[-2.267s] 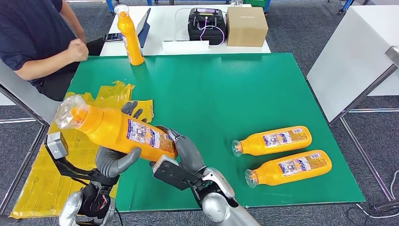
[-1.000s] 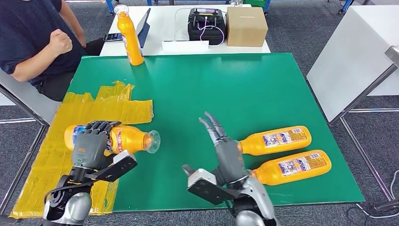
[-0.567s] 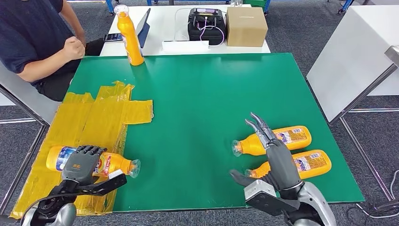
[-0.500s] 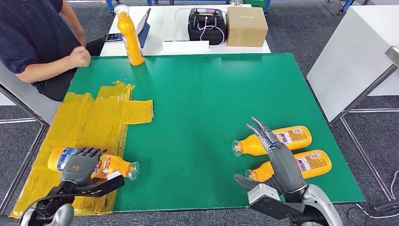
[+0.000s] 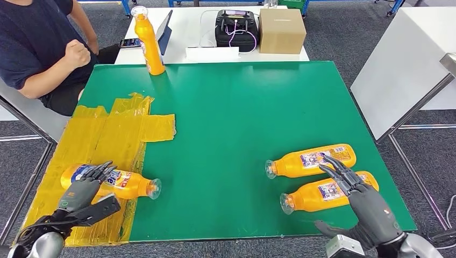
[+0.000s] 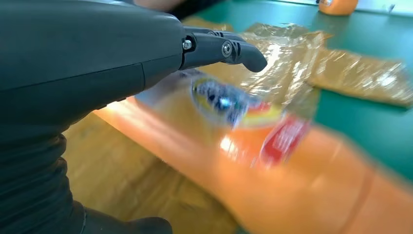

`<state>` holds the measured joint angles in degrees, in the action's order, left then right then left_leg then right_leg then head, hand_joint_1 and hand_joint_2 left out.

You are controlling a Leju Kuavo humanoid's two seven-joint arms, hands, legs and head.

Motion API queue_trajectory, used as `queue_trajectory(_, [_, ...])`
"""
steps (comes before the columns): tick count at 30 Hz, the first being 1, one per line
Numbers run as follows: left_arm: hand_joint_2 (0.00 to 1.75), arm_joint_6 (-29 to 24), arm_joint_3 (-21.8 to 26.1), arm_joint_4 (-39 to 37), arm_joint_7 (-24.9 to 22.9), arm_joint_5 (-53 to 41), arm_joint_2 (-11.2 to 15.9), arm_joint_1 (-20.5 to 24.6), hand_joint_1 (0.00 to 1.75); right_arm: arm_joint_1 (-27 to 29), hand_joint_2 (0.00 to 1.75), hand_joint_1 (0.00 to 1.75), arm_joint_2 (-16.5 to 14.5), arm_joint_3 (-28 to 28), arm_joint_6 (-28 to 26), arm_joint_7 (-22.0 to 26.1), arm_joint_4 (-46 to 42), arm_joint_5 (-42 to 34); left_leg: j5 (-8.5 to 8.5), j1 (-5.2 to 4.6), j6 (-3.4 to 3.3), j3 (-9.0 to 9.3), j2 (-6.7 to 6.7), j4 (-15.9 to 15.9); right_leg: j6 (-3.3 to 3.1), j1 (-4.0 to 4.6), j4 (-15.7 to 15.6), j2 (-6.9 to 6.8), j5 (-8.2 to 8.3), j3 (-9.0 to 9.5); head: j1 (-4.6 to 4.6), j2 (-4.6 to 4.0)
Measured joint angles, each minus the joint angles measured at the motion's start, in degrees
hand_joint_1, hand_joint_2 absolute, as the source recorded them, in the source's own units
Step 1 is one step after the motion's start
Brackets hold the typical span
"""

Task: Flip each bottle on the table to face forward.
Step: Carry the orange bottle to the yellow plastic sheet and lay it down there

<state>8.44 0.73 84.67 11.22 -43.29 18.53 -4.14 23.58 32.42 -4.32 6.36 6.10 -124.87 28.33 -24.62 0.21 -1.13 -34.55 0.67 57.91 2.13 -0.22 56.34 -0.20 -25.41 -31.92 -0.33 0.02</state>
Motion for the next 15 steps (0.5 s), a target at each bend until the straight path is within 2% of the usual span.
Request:
queue_trajectory(3, [1.75,1.6,2.8,4.8,2.9,12.2,-2.2,-3.5,0.00,6.4,1.75,0.00,2.1,4.4,-0.7,-0.6,-1.8,0.3,-0.04,-0.04,-0.04,-0.07,-0.01,0.0,0.01,-0.03,0.0,0.00,-0.01,-0.06,0.00,0.00])
queue_trajectory(9, [1.75,10.2,9.4,14.5,5.6,35.1,-8.7,-8.1,0.00,16.2,1.75,0.00,6.1,11.8,-0.8,-4.6,-2.9,-1.2,-0.14,-0.14,-0.15,-0.07,-0.07,0.0,0.02,-0.14,-0.1,0.01,-0.01,-0.07,0.00,0.00])
queue_trajectory(12, [1.75,13.1,11.8,17.5,5.7,40.5,-10.8,-9.3,0.00,19.3,1.75,0.00,7.8,15.4,-0.1,-5.8,-2.8,-2.4,-0.13,-0.15,-0.17,-0.04,-0.06,0.0,0.03,-0.16,-0.1,0.01,-0.01,-0.06,0.00,0.00])
queue_trajectory(15, [1.75,13.6,12.5,18.5,5.7,41.3,-11.4,-9.6,0.00,20.2,1.75,0.00,8.3,16.6,0.1,-6.0,-2.7,-2.7,-0.12,-0.15,-0.18,-0.03,-0.06,0.0,0.03,-0.16,-0.1,0.01,-0.01,-0.05,0.00,0.00])
